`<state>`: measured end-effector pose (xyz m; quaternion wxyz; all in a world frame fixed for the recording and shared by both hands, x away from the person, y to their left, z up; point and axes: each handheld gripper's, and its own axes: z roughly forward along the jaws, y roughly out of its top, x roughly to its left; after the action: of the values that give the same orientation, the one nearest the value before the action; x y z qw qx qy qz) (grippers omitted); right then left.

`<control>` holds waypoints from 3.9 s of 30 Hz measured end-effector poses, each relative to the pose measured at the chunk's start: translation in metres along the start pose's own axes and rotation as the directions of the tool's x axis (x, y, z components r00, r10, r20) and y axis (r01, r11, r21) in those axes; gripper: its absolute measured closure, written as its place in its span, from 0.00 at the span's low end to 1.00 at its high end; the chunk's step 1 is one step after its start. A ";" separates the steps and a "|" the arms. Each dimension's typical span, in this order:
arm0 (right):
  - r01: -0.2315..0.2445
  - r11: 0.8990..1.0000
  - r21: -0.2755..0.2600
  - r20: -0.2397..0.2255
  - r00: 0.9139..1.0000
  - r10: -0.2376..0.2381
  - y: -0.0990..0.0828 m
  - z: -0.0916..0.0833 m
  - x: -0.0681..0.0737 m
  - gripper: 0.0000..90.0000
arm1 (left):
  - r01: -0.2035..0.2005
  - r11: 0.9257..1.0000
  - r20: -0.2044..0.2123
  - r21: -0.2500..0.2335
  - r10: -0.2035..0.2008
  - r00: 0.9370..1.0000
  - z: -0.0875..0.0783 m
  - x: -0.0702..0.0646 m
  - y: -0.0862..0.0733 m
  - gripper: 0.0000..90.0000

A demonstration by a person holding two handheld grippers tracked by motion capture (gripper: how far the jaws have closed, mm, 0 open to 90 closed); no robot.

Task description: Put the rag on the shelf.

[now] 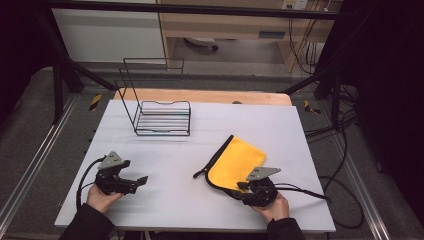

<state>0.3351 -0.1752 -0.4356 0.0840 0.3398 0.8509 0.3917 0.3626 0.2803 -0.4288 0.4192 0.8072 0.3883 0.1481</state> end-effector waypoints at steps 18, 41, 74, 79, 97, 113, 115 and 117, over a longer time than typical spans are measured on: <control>-0.105 0.987 -0.121 0.172 0.977 0.125 -0.008 -0.021 -0.026 0.17 | -0.058 0.998 0.081 0.039 0.054 0.995 0.059 -0.071 0.066 0.08; -0.219 0.973 -0.068 0.195 0.954 0.228 -0.014 -0.007 -0.019 0.31 | -0.113 0.973 0.162 0.201 0.081 0.984 0.166 -0.117 0.096 0.50; -0.295 0.952 -0.075 0.168 0.938 0.304 -0.011 0.006 -0.021 0.93 | -0.056 0.976 0.185 0.212 0.017 0.983 0.154 -0.125 0.091 0.87; -0.281 0.958 -0.064 0.104 0.952 0.286 -0.007 0.007 -0.017 0.94 | -0.069 0.971 0.164 0.229 0.032 0.986 0.138 -0.123 0.088 0.87; -0.150 0.988 -0.025 0.066 0.986 0.151 0.003 0.016 -0.002 0.86 | 0.017 0.985 0.095 0.174 -0.034 0.995 0.096 -0.128 0.053 0.79; -0.124 0.981 -0.148 0.158 0.976 0.147 0.004 -0.007 -0.030 0.11 | -0.009 0.998 0.028 0.058 0.008 1.000 0.121 -0.081 0.102 0.34; -0.123 0.981 -0.153 0.160 0.976 0.147 0.004 -0.007 -0.031 0.10 | -0.001 0.997 0.032 0.080 -0.002 0.999 0.135 -0.080 0.107 0.30; -0.125 0.982 -0.145 0.159 0.976 0.148 0.004 -0.007 -0.032 0.10 | -0.010 0.995 0.028 0.098 0.008 1.000 0.148 -0.080 0.111 0.28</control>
<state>0.3589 -0.1977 -0.4319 0.1513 0.4230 0.7871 0.4227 0.4493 0.0982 -0.4237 0.3838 0.8304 0.3857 0.1196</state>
